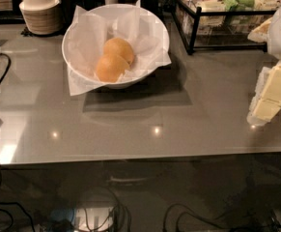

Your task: Pick orange from white bowl

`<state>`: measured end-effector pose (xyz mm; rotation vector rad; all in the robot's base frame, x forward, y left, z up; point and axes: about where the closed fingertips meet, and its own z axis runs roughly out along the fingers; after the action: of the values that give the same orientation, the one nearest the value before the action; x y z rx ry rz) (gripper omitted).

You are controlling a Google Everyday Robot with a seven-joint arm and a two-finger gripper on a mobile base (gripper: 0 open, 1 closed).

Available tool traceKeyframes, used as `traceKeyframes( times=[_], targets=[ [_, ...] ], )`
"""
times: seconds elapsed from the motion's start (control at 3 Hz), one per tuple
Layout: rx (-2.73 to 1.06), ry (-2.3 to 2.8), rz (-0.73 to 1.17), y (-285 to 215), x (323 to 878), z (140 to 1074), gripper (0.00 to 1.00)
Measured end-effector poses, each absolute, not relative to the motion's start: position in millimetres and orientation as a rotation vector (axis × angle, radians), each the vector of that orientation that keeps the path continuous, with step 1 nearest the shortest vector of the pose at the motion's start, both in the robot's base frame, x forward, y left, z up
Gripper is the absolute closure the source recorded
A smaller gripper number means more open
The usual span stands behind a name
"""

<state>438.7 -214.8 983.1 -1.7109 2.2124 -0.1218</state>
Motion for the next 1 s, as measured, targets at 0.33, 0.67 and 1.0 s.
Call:
traceKeyframes(
  times=[0.33,0.67,1.0],
  targets=[
    [-1.711,2.212,-0.122,-214.8,438.7,983.1,0.0],
    [-1.729,2.186,-0.108,-207.2,441.5,983.4,0.0],
    [-1.848,2.058,-0.039,-168.1,453.7,990.2,0.0]
  ],
)
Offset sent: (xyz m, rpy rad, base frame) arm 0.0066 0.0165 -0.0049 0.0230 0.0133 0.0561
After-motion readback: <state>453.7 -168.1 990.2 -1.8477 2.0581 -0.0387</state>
